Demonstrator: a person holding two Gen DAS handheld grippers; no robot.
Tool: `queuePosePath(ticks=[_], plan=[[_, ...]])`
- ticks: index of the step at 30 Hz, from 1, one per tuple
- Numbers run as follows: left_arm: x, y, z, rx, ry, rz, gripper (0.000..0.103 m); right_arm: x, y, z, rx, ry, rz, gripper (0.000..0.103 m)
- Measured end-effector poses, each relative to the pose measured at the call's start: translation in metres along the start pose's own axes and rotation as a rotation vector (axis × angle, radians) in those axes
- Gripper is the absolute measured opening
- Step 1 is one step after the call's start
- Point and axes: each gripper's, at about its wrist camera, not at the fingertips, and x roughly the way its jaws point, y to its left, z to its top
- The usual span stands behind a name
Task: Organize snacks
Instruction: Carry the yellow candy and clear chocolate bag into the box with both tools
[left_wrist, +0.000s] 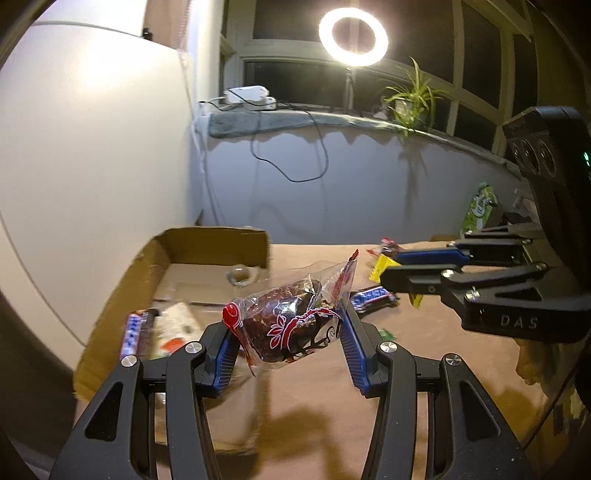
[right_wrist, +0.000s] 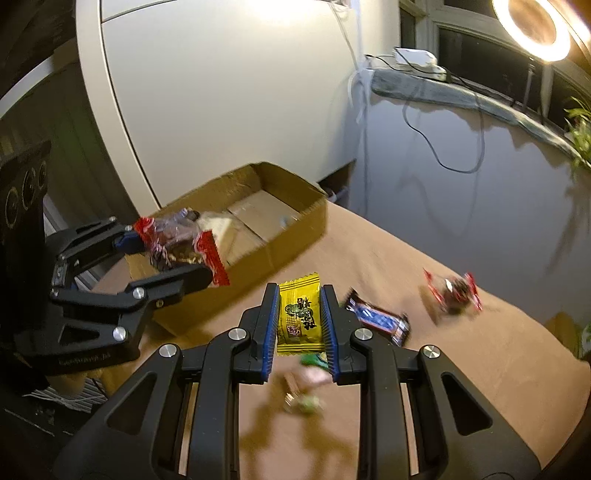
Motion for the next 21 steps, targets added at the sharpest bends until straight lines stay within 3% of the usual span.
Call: queuePosePath(ticks=[13, 21], plan=[[-0.005, 0.062, -0.011, -0.088, 0.007, 0.066, 0.049, 0.057, 0.038, 0.053, -0.045, 0.011, 0.078, 0.023], [0.005, 0.080, -0.014, -0.109, 0.023, 0.070, 0.049, 0.094, 0.043, 0.074, -0.056, 0.035, 0.103, 0.023]])
